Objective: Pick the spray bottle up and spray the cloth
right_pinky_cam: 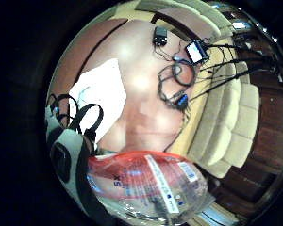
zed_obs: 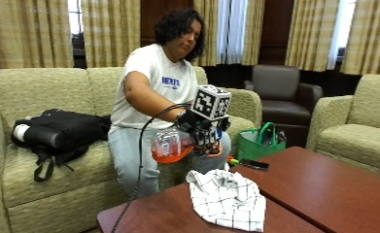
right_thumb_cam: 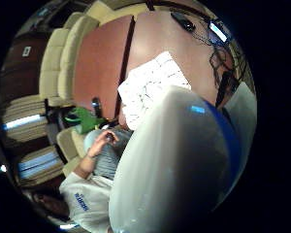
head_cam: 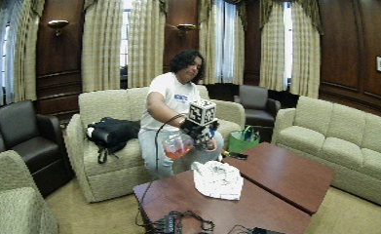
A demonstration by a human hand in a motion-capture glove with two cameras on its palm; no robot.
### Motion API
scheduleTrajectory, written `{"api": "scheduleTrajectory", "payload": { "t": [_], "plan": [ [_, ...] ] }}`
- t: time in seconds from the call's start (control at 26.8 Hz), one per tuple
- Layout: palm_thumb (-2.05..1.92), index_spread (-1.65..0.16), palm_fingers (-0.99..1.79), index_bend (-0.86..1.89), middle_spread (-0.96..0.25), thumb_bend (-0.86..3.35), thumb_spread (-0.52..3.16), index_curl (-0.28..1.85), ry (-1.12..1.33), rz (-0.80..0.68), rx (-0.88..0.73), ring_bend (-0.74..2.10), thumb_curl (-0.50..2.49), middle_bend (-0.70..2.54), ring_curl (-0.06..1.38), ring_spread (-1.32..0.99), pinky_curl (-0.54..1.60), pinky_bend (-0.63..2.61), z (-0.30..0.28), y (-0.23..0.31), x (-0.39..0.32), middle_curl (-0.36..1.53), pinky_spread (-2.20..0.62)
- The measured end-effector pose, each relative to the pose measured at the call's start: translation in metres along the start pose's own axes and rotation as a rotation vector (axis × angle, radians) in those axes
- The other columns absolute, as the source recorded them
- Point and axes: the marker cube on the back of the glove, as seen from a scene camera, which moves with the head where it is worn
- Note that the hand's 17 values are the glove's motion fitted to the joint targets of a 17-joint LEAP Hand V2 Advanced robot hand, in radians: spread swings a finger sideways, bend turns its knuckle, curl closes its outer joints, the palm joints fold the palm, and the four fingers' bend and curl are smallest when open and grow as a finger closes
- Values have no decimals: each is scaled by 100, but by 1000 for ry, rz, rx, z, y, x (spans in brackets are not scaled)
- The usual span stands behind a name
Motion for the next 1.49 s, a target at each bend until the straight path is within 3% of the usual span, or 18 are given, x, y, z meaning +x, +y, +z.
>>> {"api": "scheduleTrajectory", "payload": {
  "t": [0.45,0.63,0.93,1.19,1.49],
  "plan": [
    [92,-29,140,35,-22,-4,18,58,255,-32,-215,69,81,60,46,-23,39,42,96,-18,-55,52,-32],
    [92,-29,140,35,-22,-3,18,58,406,-136,-306,69,81,60,46,-23,40,42,127,-17,-56,52,-32],
    [92,-29,140,34,-22,-3,18,58,363,4,-343,69,81,61,46,-23,40,42,150,-18,-67,52,-32],
    [92,-29,140,34,-22,-3,18,58,276,18,-270,69,81,61,46,-23,39,42,113,-24,-72,52,-32],
    [91,-29,140,34,-22,-3,19,58,-10,-11,-13,69,82,61,46,-23,39,42,3,-28,-89,52,-32]
  ]
}}
